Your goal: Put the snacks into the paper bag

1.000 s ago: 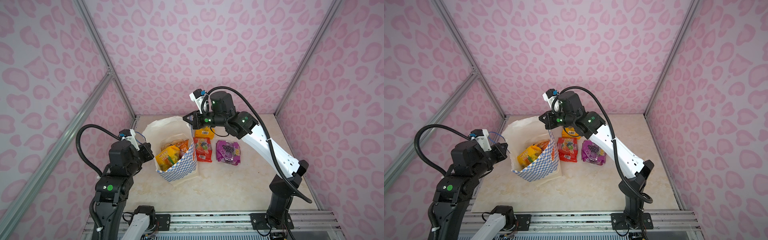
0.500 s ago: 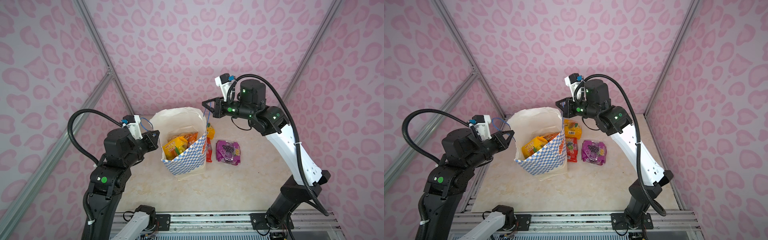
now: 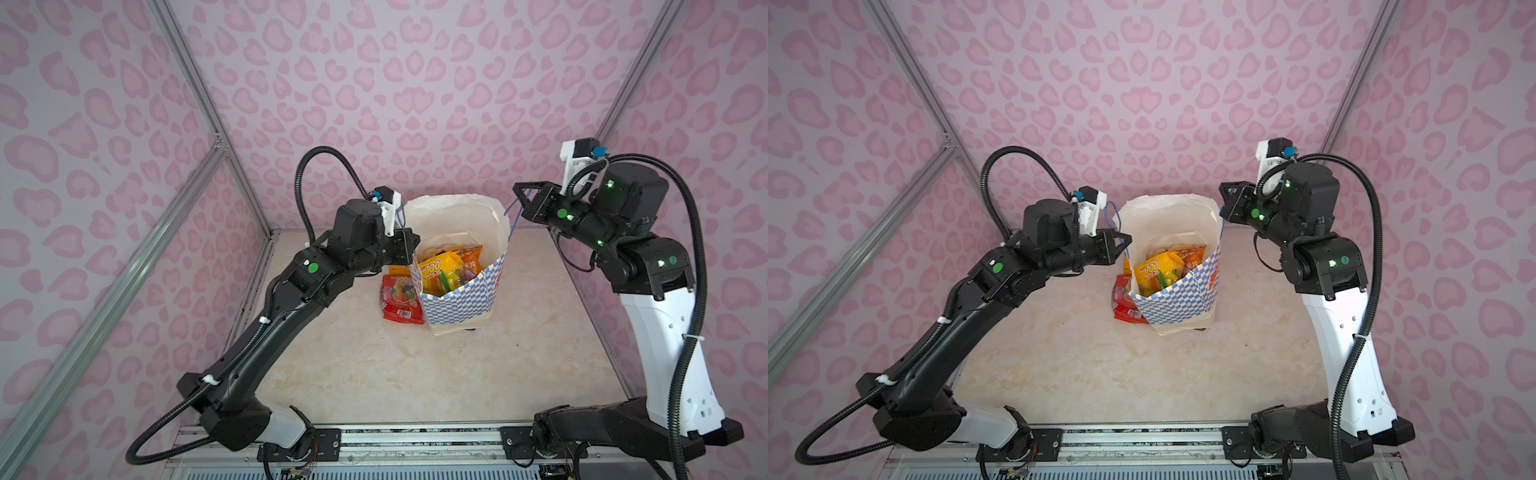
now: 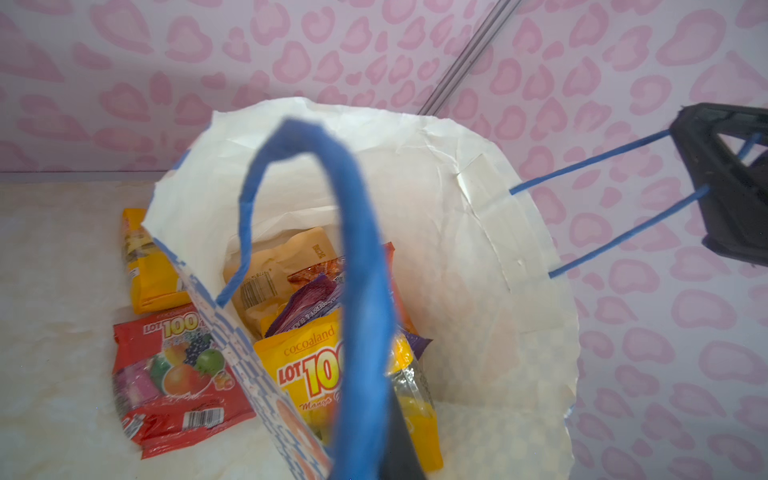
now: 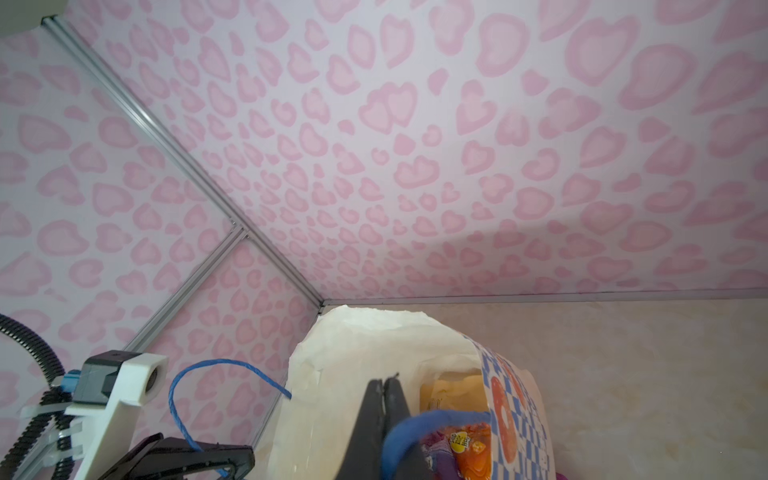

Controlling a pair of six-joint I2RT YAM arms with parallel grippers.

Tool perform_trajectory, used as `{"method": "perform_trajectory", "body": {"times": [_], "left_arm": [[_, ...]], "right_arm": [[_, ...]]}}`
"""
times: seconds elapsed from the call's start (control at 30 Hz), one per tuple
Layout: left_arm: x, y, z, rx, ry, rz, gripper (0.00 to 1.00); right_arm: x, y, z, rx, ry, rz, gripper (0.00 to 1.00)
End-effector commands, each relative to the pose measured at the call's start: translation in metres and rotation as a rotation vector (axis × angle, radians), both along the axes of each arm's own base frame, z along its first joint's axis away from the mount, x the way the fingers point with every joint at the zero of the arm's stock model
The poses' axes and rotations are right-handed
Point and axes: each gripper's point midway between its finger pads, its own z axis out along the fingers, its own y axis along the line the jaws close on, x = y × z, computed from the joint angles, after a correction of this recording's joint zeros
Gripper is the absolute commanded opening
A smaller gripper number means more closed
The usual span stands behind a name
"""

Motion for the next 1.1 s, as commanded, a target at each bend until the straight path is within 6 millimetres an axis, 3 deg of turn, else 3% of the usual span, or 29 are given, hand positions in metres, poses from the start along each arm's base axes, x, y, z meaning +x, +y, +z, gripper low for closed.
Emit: {"method": "perform_trajectory", "body": {"times": [0.0,0.13,0.2,0.3,0.47,0.57,0.7,0.93,1.07], "left_arm": [[0.008,-0.058,0.025,-0.067,-0.072,-0.109,0.03],[0.012,-0.124,0.009,-0.061,-0.025,-0.23,0.03],[0.013,-0.145,-0.003,-0.07,0.005,-0.258,0.03],[0.024,-0.161,-0.03,-0.06,0.045,-0.252,0.03],[0.036,-0.171,-0.084,0.022,0.115,-0.228,0.03],[0.042,-0.166,-0.11,0.086,0.14,-0.191,0.03],[0.053,-0.133,-0.126,0.175,0.142,-0.062,0.03],[0.064,-0.08,-0.123,0.271,0.057,0.126,0.03],[0.066,-0.062,-0.111,0.265,0.033,0.171,0.03]], "right_arm": [[-0.014,-0.052,0.031,0.033,-0.114,-0.178,0.0],[-0.031,-0.106,0.033,0.033,-0.126,-0.361,0.0],[-0.031,-0.123,0.023,0.041,-0.106,-0.412,0.0],[-0.026,-0.141,-0.002,0.05,-0.059,-0.466,0.0],[-0.021,-0.145,-0.043,0.098,-0.022,-0.45,0.0],[-0.016,-0.136,-0.06,0.123,-0.002,-0.393,0.0],[0.0,-0.118,-0.09,0.175,0.055,-0.272,0.0],[0.023,-0.097,-0.122,0.276,0.111,-0.117,0.0],[0.027,-0.091,-0.128,0.304,0.117,-0.075,0.0]]}}
